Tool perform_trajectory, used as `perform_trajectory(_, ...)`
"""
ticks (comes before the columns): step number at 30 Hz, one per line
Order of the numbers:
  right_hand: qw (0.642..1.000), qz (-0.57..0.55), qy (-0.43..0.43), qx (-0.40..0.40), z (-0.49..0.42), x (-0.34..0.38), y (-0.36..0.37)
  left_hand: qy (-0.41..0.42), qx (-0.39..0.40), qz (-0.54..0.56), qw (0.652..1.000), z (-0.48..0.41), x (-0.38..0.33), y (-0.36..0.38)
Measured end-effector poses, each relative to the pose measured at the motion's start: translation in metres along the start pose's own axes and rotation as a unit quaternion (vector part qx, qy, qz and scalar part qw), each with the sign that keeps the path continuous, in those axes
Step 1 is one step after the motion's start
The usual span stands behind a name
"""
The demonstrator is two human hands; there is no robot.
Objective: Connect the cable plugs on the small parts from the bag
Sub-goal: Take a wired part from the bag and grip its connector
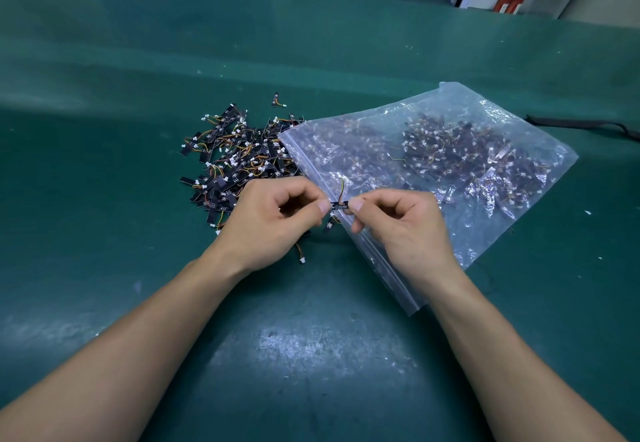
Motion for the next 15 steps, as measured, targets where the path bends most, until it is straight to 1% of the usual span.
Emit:
perform_trajectory(5, 0.999, -0.038, 0.005, 0.015, 0.0012, 0.0023, 0.0048, -0.009, 0.001, 0.004, 1.0, 0.0004, 0.0017, 0.0001)
perform_trajectory(9, 0.999, -0.024, -0.006, 0.039, 0.0016, 0.0024, 0.0092, -0.011, 0.004, 0.008, 1.0, 0.0007, 0.0022, 0.0017)
perform_trajectory(15, 0.999, 0.01, -0.018, 0.034, 0.0015, 0.0047, 0.0096, -0.008, 0.016, 0.016, 1.0, 0.0007, 0.0022, 0.0012)
Point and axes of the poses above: each hand's wrist, its own z-axis away from the middle knuckle, its own y-axis out of the palm, x = y × z, the point moved 8 cm from there along -z, towards the middle knuckle, and after that the axes turned 2 degrees about -y, right-handed, at the moved point
